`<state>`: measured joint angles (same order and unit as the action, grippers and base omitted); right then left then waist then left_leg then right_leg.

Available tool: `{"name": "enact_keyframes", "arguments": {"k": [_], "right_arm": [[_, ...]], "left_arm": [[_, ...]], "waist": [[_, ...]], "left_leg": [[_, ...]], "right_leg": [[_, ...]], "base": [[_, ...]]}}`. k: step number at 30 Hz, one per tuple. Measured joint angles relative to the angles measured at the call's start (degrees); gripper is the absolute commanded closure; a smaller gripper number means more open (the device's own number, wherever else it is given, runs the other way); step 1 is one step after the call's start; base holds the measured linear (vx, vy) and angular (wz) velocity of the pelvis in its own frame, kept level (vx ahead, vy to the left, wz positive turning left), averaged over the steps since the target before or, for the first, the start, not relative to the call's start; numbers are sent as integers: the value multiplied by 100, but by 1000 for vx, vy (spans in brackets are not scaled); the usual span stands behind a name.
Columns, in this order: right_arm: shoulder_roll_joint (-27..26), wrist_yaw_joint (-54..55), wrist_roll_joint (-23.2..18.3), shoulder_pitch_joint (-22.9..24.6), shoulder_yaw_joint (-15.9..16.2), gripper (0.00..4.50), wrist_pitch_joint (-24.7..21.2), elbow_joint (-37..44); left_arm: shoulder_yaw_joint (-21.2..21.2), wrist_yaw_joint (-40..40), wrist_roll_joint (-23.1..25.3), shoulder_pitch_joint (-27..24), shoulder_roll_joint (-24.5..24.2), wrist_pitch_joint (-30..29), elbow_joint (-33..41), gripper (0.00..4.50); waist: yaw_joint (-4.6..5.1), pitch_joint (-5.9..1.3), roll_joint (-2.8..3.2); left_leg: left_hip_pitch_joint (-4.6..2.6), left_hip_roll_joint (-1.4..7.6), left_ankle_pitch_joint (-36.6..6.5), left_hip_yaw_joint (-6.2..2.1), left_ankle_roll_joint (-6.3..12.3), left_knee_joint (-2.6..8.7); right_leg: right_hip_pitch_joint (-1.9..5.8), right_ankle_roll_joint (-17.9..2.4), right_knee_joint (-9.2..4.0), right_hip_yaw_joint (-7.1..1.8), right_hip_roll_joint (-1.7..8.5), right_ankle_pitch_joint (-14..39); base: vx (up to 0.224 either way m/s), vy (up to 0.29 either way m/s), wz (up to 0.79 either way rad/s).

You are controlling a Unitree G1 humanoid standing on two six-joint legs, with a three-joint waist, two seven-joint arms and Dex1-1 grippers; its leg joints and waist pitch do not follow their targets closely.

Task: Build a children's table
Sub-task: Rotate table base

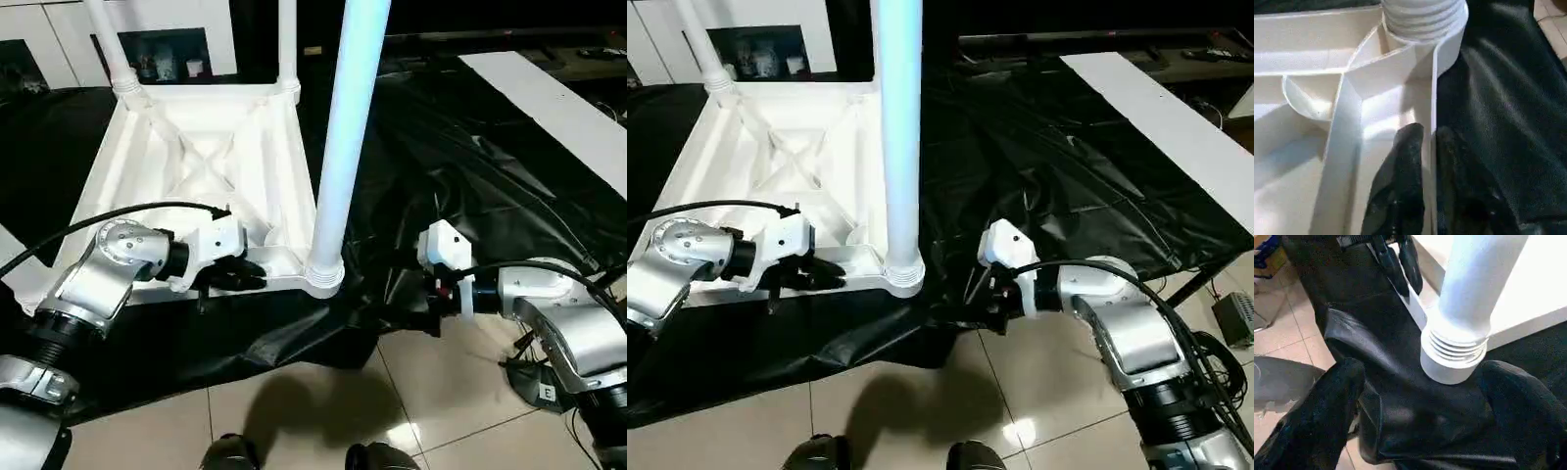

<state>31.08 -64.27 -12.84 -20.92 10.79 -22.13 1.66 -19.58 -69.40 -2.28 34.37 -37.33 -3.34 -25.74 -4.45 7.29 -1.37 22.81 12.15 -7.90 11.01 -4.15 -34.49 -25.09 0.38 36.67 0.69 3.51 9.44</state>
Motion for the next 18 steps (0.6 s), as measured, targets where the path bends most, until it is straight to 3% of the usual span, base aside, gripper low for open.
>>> {"name": "enact_keyframes", "arguments": {"k": [6, 12, 18], "right_arm": [[5, -9, 2, -113, 50, 32, 0, -10], [23, 9, 8, -214, 54, 32, 1, -91], [-306, 628, 10, -239, -144, 32, 13, -417]], "left_arm": [[-51, -32, 109, 0, -2, 100, -9, 446], [-52, -53, 118, -2, -16, 56, -6, 446], [152, 54, -75, -198, 247, -700, 365, 446]], "waist": [[15, -4, -19], [71, -8, -21], [96, -8, -18]], "left_leg": [[0, 0, 0, 0, 0, 0], [2, -1, 0, 1, 0, 2], [7, -8, -2, 1, 4, 6]], "right_leg": [[1, 4, -4, -1, 0, 2], [4, 4, -16, -2, 0, 2], [6, 2, -33, -3, 3, 1]], "base": [[0, 0, 0], [0, 0, 0], [0, 0, 0]]}}
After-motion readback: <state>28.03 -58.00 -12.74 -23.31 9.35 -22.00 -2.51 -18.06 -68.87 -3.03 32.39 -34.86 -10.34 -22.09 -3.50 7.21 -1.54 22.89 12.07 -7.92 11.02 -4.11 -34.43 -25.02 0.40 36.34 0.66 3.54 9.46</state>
